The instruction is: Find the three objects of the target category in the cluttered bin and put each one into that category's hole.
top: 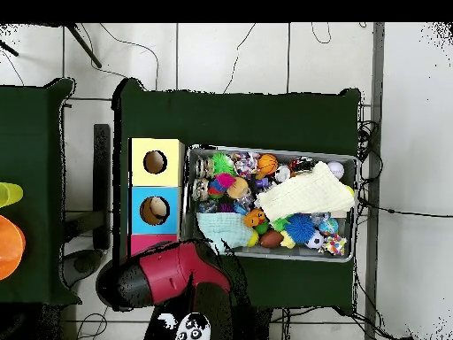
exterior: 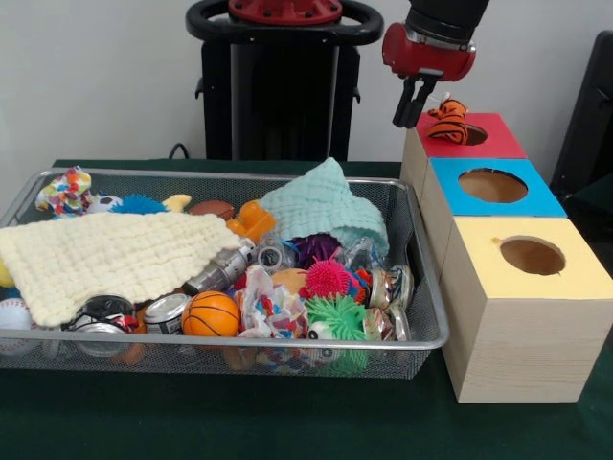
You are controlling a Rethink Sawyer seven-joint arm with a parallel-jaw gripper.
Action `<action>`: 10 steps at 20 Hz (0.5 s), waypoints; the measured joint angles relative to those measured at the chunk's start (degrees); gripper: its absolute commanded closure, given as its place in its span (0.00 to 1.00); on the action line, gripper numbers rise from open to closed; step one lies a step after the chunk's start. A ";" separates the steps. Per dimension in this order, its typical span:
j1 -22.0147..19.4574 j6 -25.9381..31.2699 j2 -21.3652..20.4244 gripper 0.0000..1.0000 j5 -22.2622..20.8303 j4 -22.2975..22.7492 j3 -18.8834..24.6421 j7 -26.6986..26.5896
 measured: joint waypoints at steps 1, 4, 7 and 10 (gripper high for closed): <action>0.00 0.00 0.01 1.00 0.00 0.01 0.00 0.00; 0.03 0.00 0.00 1.00 0.00 0.01 -0.01 0.00; 0.26 0.00 0.01 1.00 0.00 0.01 0.00 0.00; 0.60 0.00 0.01 1.00 0.00 0.01 0.00 0.00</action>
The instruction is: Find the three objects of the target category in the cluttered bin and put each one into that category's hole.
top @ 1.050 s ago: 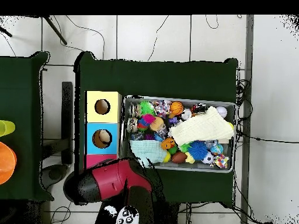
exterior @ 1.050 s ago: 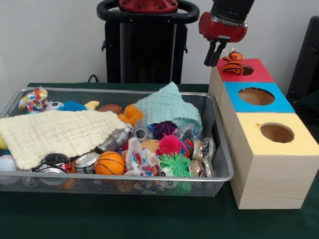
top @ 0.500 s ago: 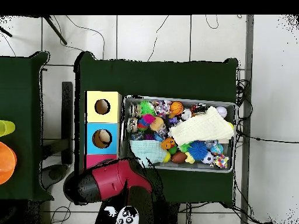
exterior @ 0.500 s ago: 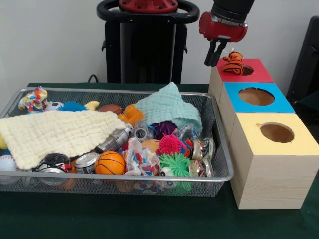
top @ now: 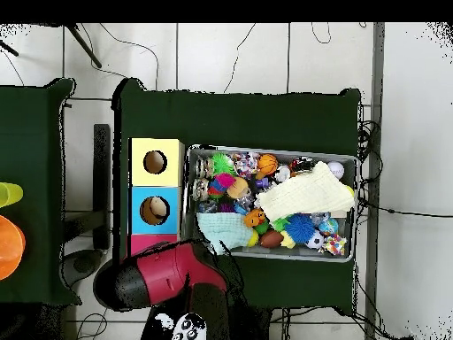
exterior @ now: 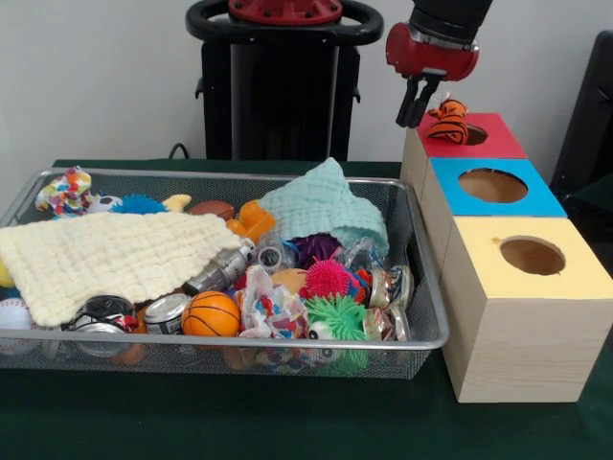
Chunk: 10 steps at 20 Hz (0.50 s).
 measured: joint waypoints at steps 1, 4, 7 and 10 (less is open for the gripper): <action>0.05 0.00 0.00 1.00 0.00 0.00 0.00 0.00; 0.32 0.00 0.01 1.00 -0.01 0.00 -0.02 0.00; 1.11 0.00 0.39 1.00 0.00 0.00 -0.01 0.00; 2.16 0.00 1.11 1.00 0.00 0.00 0.00 0.00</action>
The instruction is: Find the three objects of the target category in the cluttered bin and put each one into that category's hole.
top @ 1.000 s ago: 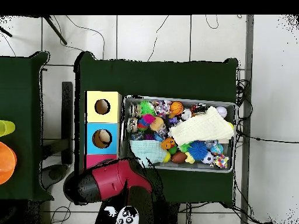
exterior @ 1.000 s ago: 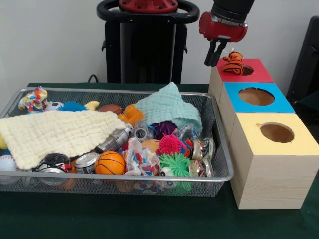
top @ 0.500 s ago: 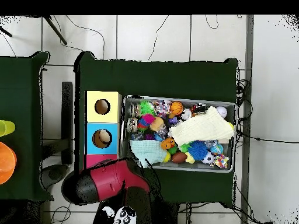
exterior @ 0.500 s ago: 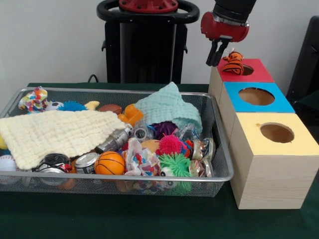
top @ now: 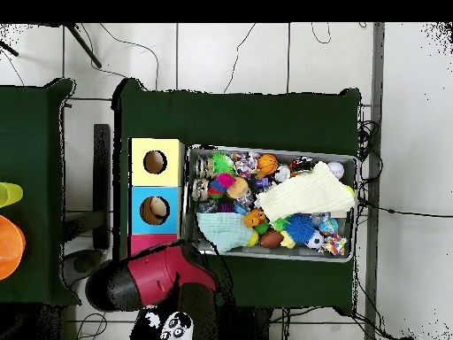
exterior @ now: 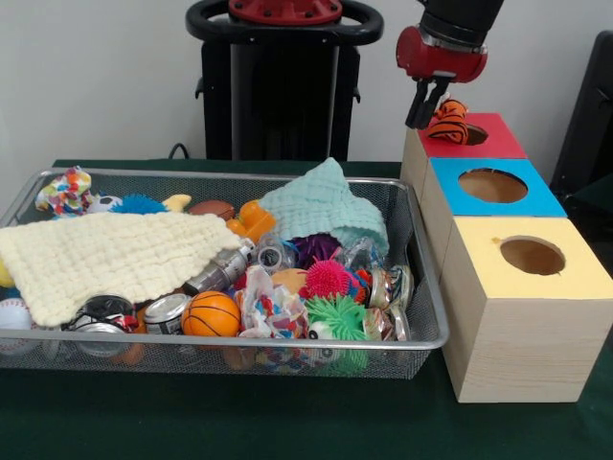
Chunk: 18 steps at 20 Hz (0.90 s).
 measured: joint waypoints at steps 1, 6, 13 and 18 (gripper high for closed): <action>0.37 0.00 0.29 1.00 0.01 0.00 0.01 0.00; 1.27 0.00 1.38 1.00 0.01 0.07 0.00 0.00; 1.78 -0.01 2.48 1.00 0.01 0.15 0.01 0.00; 1.75 -0.02 2.90 1.00 0.01 0.26 0.00 0.00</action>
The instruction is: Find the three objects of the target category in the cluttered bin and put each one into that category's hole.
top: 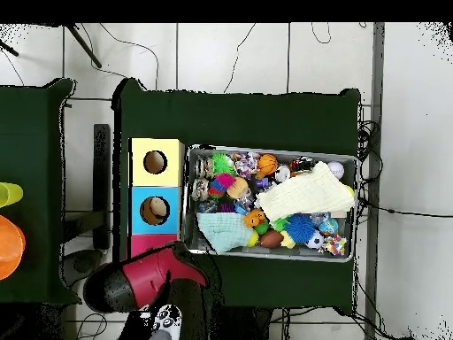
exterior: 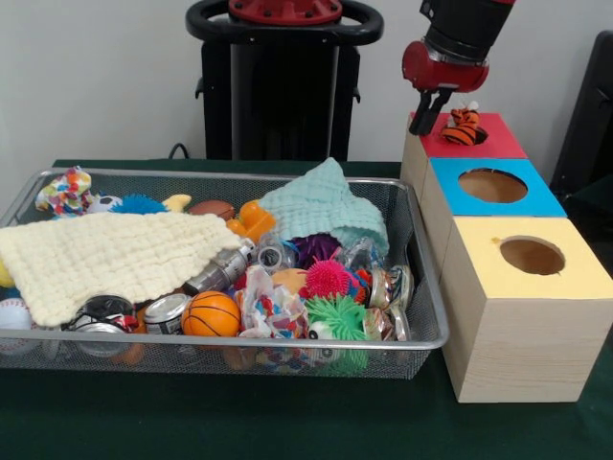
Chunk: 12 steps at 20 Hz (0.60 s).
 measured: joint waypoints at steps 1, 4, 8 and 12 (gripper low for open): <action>-0.01 0.00 0.00 1.00 0.01 -0.01 0.00 0.00; -0.10 0.00 -0.02 1.00 0.02 0.01 0.02 0.00; -1.16 0.01 -0.24 1.00 0.00 0.21 0.41 0.00; -3.25 0.04 -0.85 1.00 0.00 0.63 1.19 0.00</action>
